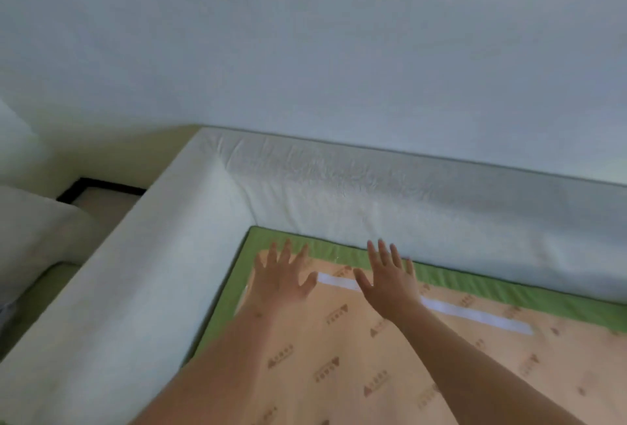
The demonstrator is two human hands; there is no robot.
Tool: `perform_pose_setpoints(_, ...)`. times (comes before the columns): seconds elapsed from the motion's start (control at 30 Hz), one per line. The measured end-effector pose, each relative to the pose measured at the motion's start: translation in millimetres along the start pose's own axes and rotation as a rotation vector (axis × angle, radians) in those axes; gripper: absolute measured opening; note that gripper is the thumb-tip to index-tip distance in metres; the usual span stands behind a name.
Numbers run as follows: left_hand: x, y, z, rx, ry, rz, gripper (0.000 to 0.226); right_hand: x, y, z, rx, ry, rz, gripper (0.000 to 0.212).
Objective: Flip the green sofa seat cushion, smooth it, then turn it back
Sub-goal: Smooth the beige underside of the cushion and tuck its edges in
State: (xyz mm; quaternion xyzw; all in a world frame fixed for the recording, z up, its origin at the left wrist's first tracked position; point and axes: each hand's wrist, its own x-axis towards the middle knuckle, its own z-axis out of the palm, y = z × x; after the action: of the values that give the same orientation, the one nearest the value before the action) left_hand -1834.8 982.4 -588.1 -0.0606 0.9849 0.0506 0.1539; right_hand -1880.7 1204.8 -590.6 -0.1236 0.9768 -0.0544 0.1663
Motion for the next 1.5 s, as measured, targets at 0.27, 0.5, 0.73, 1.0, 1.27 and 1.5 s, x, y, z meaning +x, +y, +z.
perform_pose_setpoints(0.27, -175, -18, -108, -0.018, 0.213, -0.018, 0.069, -150, -63, -82, -0.056, 0.177, -0.176, 0.075)
perform_pose_setpoints(0.5, -291, -57, -116, 0.007, 0.256, -0.084, 0.07, -236, -112, -84, -0.136, 0.233, -0.336, 0.096)
perform_pose_setpoints(0.73, -355, -40, -126, -0.016, 0.274, -0.1, 0.07, -298, -108, -86, -0.175, 0.26, -0.388, 0.093)
perform_pose_setpoints(1.0, -370, 78, -121, -0.008, 0.27, 0.011, 0.07, -358, -6, -106, -0.122, 0.29, -0.293, 0.092)
perform_pose_setpoints(1.27, -347, 295, -100, 0.019, 0.196, 0.208, 0.069, -443, 254, -112, -0.109, 0.247, 0.007, 0.091)
perform_pose_setpoints(1.5, -326, 494, -75, 0.04, 0.127, 0.407, 0.069, -499, 456, -106, -0.174, 0.199, 0.214, 0.083)
